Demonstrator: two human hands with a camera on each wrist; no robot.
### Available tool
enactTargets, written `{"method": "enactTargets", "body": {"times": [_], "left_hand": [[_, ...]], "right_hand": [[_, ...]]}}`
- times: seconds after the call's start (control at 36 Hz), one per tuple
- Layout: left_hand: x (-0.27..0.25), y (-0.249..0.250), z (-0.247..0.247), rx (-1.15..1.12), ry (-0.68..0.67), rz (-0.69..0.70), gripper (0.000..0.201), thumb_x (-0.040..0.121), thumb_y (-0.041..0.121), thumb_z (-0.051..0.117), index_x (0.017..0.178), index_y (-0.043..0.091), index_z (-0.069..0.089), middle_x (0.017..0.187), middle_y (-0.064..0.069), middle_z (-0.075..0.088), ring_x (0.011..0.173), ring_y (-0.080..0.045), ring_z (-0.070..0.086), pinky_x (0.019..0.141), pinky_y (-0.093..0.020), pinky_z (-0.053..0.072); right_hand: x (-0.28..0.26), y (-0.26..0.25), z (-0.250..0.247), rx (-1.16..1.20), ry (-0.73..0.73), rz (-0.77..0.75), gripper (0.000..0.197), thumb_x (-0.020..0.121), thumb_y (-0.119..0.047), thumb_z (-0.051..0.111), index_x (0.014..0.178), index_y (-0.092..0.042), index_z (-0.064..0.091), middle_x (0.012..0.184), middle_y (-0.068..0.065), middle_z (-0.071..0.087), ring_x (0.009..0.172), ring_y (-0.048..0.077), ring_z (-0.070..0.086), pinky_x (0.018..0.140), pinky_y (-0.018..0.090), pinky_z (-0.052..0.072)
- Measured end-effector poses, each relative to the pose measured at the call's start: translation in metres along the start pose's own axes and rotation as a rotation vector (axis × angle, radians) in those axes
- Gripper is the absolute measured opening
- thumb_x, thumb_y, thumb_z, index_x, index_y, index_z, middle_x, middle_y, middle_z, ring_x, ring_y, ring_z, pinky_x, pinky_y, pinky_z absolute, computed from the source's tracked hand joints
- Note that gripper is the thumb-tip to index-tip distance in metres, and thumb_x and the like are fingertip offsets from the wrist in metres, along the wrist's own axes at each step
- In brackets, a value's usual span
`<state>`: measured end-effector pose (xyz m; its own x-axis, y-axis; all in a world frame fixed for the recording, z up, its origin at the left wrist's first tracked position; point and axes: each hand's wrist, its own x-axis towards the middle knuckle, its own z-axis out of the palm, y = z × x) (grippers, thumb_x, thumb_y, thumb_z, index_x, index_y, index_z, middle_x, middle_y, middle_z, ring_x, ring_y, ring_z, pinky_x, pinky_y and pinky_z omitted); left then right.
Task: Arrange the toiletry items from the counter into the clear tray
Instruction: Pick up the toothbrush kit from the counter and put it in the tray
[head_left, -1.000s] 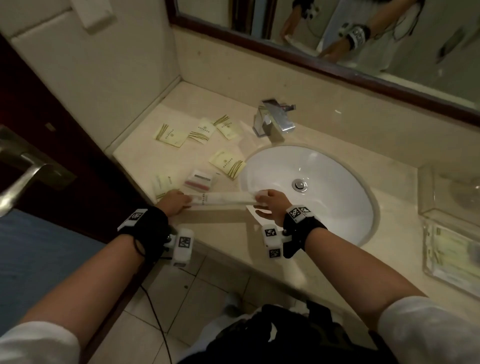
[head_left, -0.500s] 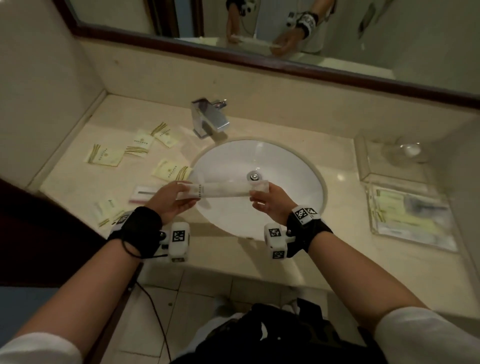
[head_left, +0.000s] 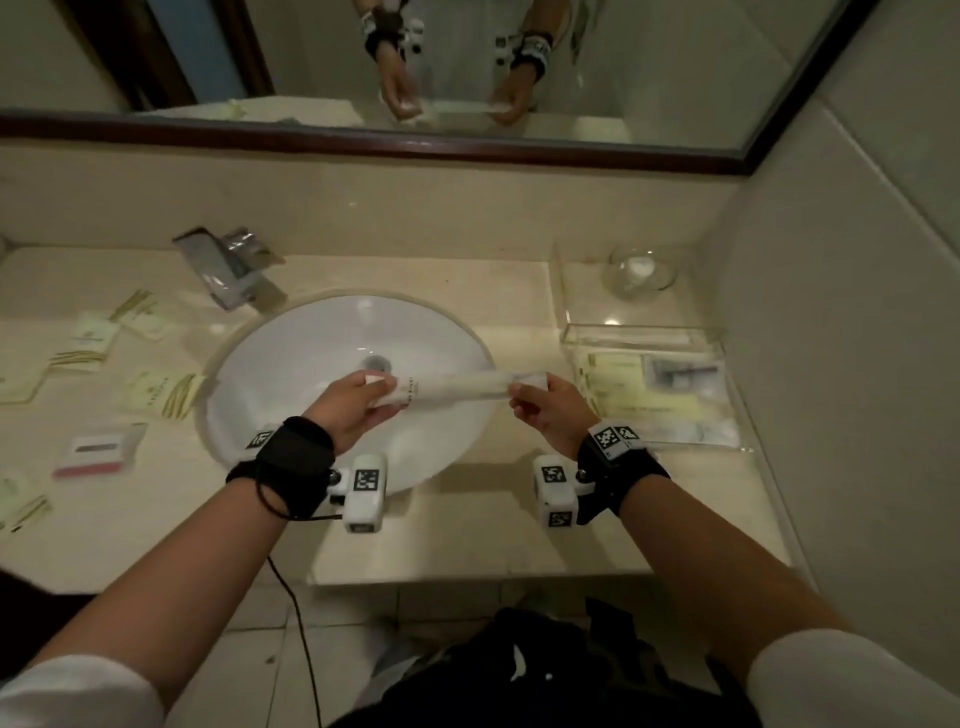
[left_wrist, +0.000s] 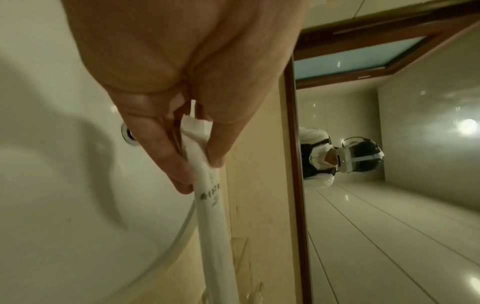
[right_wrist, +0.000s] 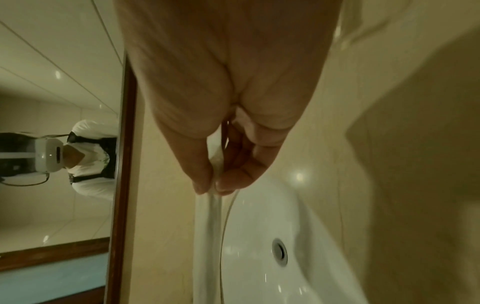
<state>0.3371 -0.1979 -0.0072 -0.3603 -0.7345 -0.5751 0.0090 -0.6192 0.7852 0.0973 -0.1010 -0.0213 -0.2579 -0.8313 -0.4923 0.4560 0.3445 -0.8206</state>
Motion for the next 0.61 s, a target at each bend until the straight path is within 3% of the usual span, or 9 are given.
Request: {"method": "enactTargets", "body": {"times": [0.11,0.28,0.42,0.5,0.61], "left_hand": [[0.016,-0.007,0.054,-0.01,-0.015,0.001,0.007,0.094,0.008,0.052,0.089,0.009,0.056,0.094,-0.012,0.063,0.071,-0.013,0.071,0.067,-0.017,0.058],[0.03,-0.017,0.131,0.0,-0.057,-0.022,0.004,0.094,0.008,0.053,0.094,0.006,0.057,0.1,-0.016,0.063,0.087,-0.022,0.066,0.075,-0.021,0.057],[0.04,-0.025,0.171,0.047,-0.088,-0.033,0.005,0.092,0.007,0.055,0.096,0.004,0.057,0.099,-0.016,0.063,0.081,-0.019,0.067,0.072,-0.019,0.057],[0.046,-0.026,0.187,0.146,-0.121,-0.047,0.01,0.092,0.009,0.057,0.1,0.004,0.059,0.103,-0.014,0.063,0.089,-0.019,0.064,0.071,-0.018,0.057],[0.059,-0.031,0.2,0.342,-0.156,-0.064,0.004,0.089,0.013,0.062,0.091,0.011,0.064,0.098,-0.01,0.064,0.085,-0.018,0.06,0.068,-0.018,0.054]], "right_hand": [[-0.004,-0.021,-0.055,0.023,0.043,-0.006,0.002,0.089,-0.006,0.06,0.091,-0.005,0.059,0.076,0.007,0.057,0.065,0.014,0.055,0.057,0.018,0.052],[-0.007,-0.047,-0.132,0.042,0.077,-0.006,0.005,0.087,-0.004,0.062,0.092,-0.005,0.059,0.078,0.007,0.059,0.067,0.014,0.057,0.058,0.017,0.052],[-0.009,-0.054,-0.173,0.09,0.146,-0.012,0.012,0.087,-0.005,0.062,0.099,-0.004,0.061,0.08,0.005,0.059,0.068,0.012,0.056,0.059,0.016,0.052],[-0.009,-0.053,-0.192,0.078,0.233,-0.019,0.024,0.087,-0.005,0.063,0.11,0.001,0.059,0.081,0.005,0.059,0.07,0.012,0.056,0.06,0.017,0.052],[-0.01,-0.049,-0.208,0.039,0.354,-0.044,0.018,0.087,-0.004,0.062,0.105,-0.001,0.062,0.08,0.004,0.06,0.07,0.012,0.055,0.059,0.017,0.05]]}}
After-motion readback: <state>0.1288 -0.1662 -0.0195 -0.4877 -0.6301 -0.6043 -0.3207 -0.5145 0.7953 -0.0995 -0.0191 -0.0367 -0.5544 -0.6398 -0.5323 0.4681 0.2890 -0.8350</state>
